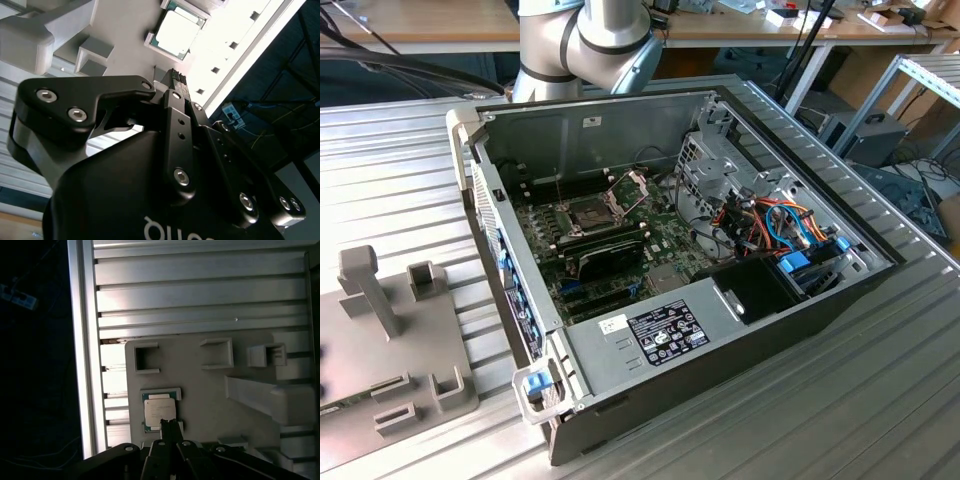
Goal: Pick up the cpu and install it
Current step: 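Pick up the cpu and move it towards the insertion slot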
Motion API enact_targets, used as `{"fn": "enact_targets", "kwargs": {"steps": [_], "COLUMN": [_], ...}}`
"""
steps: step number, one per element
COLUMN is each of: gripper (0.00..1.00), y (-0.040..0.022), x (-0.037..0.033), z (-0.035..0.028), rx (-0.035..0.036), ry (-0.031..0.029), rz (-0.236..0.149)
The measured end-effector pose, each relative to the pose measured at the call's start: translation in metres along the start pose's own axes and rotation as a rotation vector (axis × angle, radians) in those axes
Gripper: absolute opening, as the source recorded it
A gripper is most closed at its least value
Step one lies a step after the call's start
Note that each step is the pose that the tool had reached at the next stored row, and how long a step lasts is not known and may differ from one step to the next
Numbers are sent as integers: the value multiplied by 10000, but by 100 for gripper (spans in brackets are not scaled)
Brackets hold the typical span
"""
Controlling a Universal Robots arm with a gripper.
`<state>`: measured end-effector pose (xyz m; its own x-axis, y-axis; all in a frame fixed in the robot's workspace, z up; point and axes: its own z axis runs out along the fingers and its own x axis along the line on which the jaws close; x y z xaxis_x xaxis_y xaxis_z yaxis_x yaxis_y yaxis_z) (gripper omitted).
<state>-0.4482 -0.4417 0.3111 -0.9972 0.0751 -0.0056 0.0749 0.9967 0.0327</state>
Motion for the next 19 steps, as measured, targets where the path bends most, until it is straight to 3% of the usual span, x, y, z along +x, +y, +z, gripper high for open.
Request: {"fn": "enact_targets", "kwargs": {"steps": [12, 14, 17, 19], "gripper": [11, 17, 36, 42], "y": [-8, -9, -9, -9], "x": [-1, -1, -1, -1], "z": [7, 8, 8, 8], "rx": [0, 0, 0, 0], "ry": [0, 0, 0, 0], "rz": [0, 0, 0, 0]}}
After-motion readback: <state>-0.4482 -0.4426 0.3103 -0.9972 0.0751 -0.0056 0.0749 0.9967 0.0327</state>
